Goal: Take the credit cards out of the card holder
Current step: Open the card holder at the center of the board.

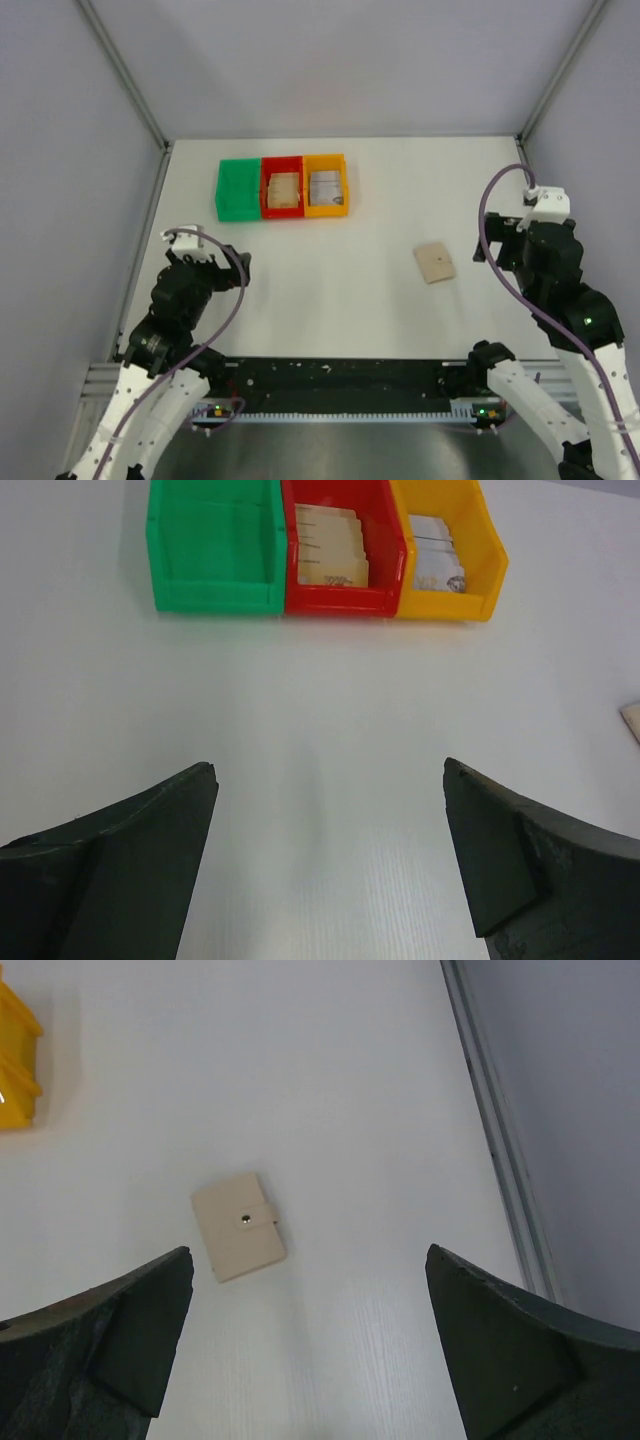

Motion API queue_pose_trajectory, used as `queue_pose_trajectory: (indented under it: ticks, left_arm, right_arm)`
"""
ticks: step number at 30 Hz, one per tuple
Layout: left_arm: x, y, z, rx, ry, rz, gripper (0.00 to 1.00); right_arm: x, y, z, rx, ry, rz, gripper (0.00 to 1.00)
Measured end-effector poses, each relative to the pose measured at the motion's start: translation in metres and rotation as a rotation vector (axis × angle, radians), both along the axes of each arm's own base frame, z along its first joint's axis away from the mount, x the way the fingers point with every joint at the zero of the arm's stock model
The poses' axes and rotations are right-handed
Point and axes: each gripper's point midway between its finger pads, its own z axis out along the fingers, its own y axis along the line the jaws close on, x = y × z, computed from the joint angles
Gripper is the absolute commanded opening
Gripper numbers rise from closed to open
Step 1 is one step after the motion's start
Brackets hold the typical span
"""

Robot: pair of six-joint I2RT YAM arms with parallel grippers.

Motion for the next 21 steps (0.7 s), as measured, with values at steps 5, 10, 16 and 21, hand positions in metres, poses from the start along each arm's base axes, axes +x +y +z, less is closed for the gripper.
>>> queue_pose_trajectory:
  ticks: [5,10,16,21]
  left_arm:
    - [-0.002,-0.012,-0.006,0.002,0.004,-0.050,0.99]
    - [-0.001,-0.013,0.001,0.000,-0.026,-0.051,0.99]
    - [0.000,-0.010,0.002,0.007,-0.034,-0.039,0.97]
    - [0.002,-0.011,0.000,0.015,-0.025,-0.041,0.96]
  right_arm:
    - [0.001,0.006,-0.010,0.005,0.028,0.026,0.99]
    - [0.008,0.016,-0.042,0.009,0.130,0.052,0.99]
    - [0.019,0.029,-0.090,0.027,0.304,0.052,0.99]
    - [0.034,0.031,-0.121,0.081,0.440,0.014,0.99]
